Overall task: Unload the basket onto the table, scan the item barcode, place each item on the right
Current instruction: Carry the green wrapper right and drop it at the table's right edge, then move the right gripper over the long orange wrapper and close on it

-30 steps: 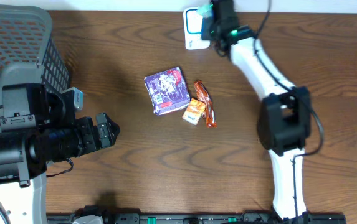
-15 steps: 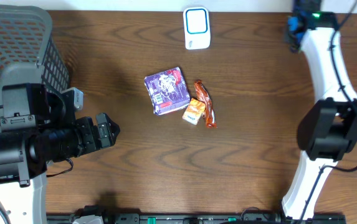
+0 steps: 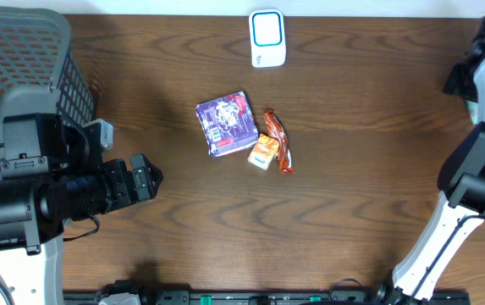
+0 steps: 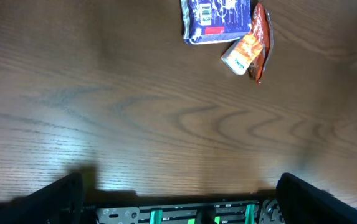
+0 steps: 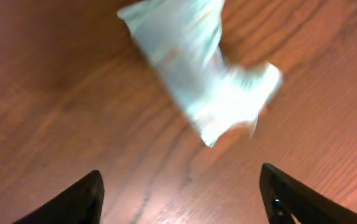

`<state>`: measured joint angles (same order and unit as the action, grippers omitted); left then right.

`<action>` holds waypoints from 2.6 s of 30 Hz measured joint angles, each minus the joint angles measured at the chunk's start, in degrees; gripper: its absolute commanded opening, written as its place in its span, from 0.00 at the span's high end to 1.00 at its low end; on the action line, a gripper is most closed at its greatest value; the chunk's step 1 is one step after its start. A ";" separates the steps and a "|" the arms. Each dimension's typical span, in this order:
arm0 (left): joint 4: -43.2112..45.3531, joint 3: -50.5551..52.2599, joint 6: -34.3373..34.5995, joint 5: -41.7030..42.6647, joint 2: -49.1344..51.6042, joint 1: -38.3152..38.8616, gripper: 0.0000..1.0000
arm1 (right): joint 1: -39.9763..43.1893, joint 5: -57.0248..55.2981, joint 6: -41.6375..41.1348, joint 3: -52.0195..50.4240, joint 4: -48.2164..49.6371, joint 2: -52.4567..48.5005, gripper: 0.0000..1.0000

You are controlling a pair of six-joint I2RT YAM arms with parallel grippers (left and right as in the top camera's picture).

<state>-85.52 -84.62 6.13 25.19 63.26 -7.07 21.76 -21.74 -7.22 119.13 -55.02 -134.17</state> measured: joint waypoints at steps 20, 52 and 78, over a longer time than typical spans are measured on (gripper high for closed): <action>-0.02 0.00 0.00 0.02 0.00 0.00 0.02 | -7.13 47.43 -0.76 0.11 -16.35 14.53 0.01; 0.00 0.00 0.00 0.02 0.00 0.00 0.02 | -40.15 38.73 -2.62 -16.39 -8.96 12.26 0.01; 0.00 0.00 0.00 0.00 0.00 0.00 0.02 | -42.10 38.45 -11.41 -31.47 10.32 12.17 0.65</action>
<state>-85.52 -84.62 6.13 25.19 63.26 -7.07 -20.34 16.71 -18.63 87.66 -44.71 -121.99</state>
